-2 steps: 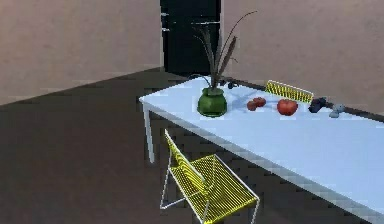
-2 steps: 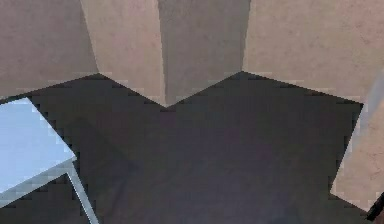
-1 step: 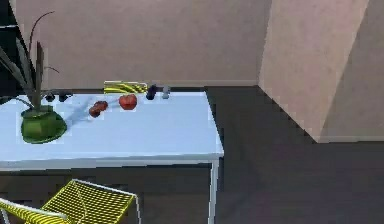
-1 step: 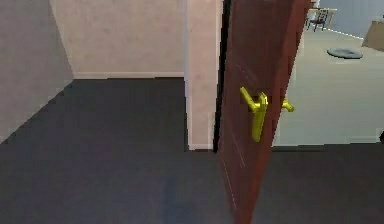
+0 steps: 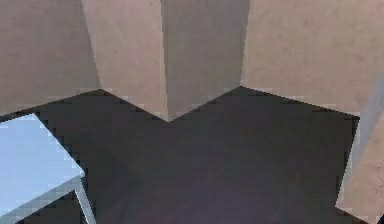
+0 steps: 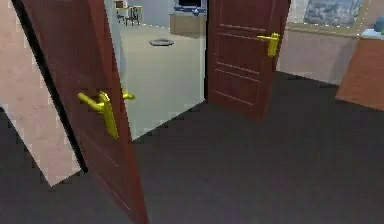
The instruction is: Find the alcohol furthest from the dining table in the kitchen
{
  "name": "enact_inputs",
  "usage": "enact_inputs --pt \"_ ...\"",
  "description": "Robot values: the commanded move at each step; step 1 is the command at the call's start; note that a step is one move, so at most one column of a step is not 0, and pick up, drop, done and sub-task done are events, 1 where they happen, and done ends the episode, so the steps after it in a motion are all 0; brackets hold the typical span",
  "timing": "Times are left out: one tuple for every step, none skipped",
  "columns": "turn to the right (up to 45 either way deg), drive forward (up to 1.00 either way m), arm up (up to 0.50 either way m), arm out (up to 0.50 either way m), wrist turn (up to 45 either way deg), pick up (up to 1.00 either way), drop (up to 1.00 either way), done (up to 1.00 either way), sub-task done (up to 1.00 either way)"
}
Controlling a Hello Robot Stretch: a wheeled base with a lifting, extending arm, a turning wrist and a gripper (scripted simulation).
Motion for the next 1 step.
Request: enact_inputs --pt "33.0 0.0 0.0 0.0 0.0 0.0 0.0 0.0 0.0"
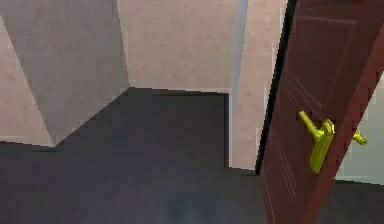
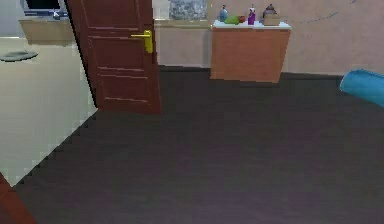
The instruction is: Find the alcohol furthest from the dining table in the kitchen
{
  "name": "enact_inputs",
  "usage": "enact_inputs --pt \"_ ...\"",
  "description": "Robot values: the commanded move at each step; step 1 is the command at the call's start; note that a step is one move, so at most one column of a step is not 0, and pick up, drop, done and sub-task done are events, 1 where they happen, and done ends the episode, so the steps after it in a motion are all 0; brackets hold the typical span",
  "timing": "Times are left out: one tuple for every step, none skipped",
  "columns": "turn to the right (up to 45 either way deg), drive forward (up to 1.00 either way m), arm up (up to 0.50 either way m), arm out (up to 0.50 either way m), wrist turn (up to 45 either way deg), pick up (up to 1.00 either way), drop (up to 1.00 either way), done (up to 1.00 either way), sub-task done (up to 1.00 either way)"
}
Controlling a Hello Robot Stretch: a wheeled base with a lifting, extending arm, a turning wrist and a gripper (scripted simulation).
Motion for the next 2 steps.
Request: enact_inputs --pt "0.0 0.45 0.0 0.0 0.0 0.0 0.0 0.0 0.0" --pt "-45.0 0.0 0.0 0.0 0.0 0.0 0.0 0.0 0.0"
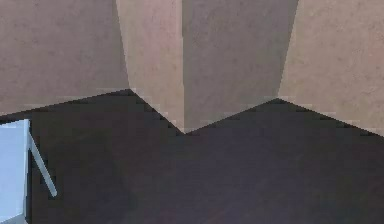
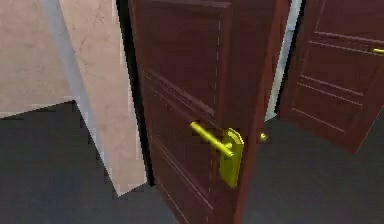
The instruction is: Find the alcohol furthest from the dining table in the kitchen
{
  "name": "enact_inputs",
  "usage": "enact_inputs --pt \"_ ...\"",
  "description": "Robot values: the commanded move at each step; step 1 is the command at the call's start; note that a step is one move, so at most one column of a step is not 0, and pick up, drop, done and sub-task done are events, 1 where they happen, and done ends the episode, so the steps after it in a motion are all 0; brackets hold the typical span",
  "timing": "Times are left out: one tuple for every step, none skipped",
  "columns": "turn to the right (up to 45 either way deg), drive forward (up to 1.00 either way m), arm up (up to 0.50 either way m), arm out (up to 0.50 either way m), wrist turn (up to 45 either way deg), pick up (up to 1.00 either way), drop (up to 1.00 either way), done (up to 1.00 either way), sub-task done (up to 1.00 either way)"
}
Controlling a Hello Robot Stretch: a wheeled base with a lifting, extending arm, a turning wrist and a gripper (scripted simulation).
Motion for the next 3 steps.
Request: enact_inputs --pt "3.0 0.0 0.0 0.0 0.0 0.0 0.0 0.0 0.0" --pt "0.0 0.95 0.0 0.0 0.0 0.0 0.0 0.0 0.0" --pt "-45.0 0.0 0.0 0.0 0.0 0.0 0.0 0.0 0.0"
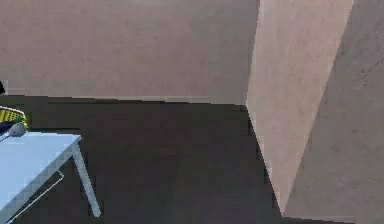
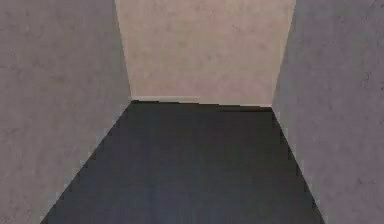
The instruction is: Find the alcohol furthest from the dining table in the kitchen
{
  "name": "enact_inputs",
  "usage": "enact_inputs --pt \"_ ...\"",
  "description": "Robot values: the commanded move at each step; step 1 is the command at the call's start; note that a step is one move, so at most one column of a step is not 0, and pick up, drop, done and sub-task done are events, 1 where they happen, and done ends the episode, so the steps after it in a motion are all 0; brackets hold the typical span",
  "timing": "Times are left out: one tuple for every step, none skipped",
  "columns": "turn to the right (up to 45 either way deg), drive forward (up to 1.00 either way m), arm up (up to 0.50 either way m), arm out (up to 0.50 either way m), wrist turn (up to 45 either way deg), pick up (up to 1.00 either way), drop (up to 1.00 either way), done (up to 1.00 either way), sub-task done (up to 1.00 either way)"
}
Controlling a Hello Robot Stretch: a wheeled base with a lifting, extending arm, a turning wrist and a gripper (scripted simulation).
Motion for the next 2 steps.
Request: enact_inputs --pt "-45.0 0.0 0.0 0.0 0.0 0.0 0.0 0.0 0.0" --pt "-3.0 0.0 0.0 0.0 0.0 0.0 0.0 0.0 0.0"
